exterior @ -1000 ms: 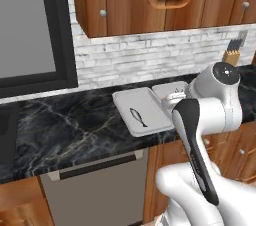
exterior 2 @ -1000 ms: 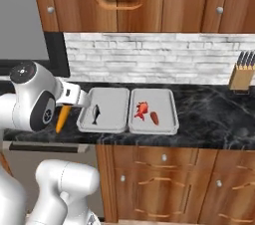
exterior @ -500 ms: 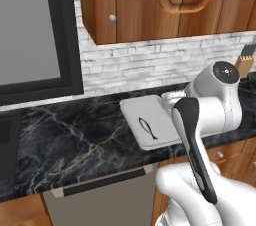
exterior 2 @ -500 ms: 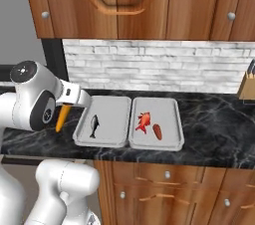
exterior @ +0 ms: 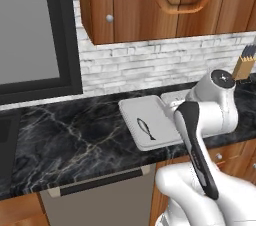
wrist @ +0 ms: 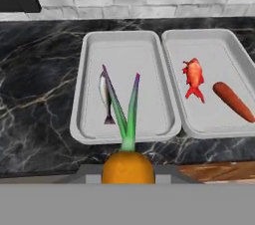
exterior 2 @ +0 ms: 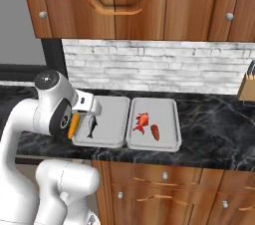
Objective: Place one carrot and one fish in each tupperware on the nearby counter, to pack two identical lunches.
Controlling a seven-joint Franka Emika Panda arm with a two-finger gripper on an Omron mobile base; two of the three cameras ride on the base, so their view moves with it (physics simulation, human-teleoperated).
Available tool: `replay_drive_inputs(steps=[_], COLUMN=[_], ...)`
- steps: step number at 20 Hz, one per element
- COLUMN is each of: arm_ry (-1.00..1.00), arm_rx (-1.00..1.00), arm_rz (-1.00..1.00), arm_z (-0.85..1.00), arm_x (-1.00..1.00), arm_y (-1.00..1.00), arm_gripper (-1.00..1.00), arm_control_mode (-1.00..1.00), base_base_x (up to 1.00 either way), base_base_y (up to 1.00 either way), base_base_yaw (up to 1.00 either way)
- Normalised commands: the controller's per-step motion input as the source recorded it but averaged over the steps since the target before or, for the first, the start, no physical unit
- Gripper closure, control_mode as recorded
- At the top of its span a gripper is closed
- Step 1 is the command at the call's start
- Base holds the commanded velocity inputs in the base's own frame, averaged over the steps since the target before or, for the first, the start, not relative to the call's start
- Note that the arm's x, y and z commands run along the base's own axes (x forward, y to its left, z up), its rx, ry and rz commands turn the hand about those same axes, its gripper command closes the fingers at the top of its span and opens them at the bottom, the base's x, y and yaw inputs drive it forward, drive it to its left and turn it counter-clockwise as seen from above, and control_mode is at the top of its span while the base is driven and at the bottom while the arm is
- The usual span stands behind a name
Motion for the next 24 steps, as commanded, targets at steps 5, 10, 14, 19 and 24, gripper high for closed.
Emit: replay_drive_inputs(steps=[5,10,14,19,24], arm_ry=[0.14,0.27,0.18,-0.05,-0.03], arm_rx=[0.00,0.00,0.00,0.00,0.00], arm_rz=[0.01,0.01,0.01,0.00,0.00], arm_z=[-0.64,-0.34,-0.19,-0.22,-0.38], arm_x=[0.65,0.63,0.64,0.38,0.41], arm_y=[0.00,0.00,0.00,0.00,0.00], arm_gripper=[1.00,1.00,1.00,1.00,1.00], arm_control_mode=[-1.00,-1.00,-1.00,-1.00,-1.00], base_base_x=[0.00,0.00,0.00,0.00,0.00], base_base_y=[0.00,0.00,0.00,0.00,0.00], base_base_yaw=[0.00,0.00,0.00,0.00,0.00])
